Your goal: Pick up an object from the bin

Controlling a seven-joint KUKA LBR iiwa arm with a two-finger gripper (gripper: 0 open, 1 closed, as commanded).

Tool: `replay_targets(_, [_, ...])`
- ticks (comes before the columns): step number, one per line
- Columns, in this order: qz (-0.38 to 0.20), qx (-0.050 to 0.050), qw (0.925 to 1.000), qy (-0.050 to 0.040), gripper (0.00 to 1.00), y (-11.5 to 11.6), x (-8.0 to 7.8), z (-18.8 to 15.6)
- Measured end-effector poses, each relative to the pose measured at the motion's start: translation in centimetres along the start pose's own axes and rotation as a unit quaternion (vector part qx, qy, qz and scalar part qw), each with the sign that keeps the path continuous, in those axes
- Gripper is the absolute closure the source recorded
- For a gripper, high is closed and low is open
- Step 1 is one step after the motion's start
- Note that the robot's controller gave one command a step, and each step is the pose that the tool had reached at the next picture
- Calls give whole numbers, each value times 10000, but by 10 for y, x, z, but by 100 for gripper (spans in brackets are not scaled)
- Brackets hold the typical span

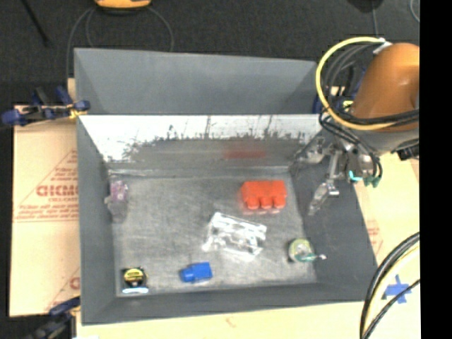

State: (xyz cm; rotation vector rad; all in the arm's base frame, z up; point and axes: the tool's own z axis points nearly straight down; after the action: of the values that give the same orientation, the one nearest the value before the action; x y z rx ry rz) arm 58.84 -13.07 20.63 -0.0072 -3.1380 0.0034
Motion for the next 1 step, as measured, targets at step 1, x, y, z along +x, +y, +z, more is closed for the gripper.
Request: replay_targets(1, [-481, 41, 9987, -162, 0, 24, 5, 106])
